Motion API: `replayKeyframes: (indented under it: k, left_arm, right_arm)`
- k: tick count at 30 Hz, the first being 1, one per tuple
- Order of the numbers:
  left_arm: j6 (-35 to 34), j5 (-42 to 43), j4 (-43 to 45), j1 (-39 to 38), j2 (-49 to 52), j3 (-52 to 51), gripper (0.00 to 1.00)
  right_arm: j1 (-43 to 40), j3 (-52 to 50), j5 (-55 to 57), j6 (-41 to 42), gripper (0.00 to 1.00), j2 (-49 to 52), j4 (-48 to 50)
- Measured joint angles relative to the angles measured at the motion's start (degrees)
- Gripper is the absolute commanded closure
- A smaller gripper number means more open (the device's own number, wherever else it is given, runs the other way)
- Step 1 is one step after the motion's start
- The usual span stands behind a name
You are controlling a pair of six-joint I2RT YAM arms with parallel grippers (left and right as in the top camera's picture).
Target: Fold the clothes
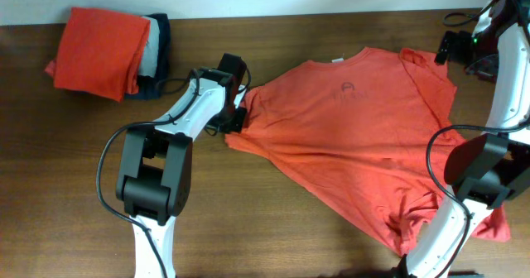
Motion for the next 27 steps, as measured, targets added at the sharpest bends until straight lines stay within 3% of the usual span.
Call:
replayKeyframes:
  k: [10,11,12,14,19,21,22,23,25,27]
  left_arm:
    - [-1.60,-10.40,-9.01,0.11,0.00,2.62,0.94]
    - [-1.68,-11.41,-9.62,0.11,-0.09,3.78,0.85]
    - [-1.81,-12.31,-9.84,0.11,-0.24,4.90,0.66]
    - [-2.38,-13.92,-10.01,0.13,-1.03,7.04,0.51]
    - [-3.19,-15.96,-10.45,0.20,-3.67,9.29,0.34]
    - [-3.39,-16.24,-10.49,0.24,-3.74,9.35,0.40]
    - [-3.34,-16.22,-10.34,0.24,-3.74,9.35,0.50]
    - [-3.30,-16.13,-9.38,0.24,-3.74,9.35,0.67]
    - [-3.61,-15.30,-6.69,0.24,-3.74,9.38,0.93]
    - [-3.54,-13.46,-2.86,0.24,-3.74,9.35,1.00]
  right_arm:
    - [0.00,0.00,0.00,-0.02,0.01,0.00,0.02]
    - [0.00,0.00,-0.02,0.00,0.01,0.00,0.00]
    - [0.00,0.00,0.00,-0.04,0.01,0.00,0.00]
    - [0.00,0.00,0.00,0.00,0.02,0.00,0.00]
    - [0.00,0.00,-0.02,0.00,0.01,0.00,0.02]
    - [0.00,0.00,0.00,0.00,0.02,0.00,0.00]
    - [0.00,0.00,-0.02,-0.02,0.02,0.00,0.02]
    - [0.00,0.00,-0.02,-0.02,0.01,0.00,0.00]
    - [0.00,0.00,-0.02,0.00,0.01,0.00,0.02]
    - [0.00,0.00,-0.02,-0.02,0.01,0.00,0.00]
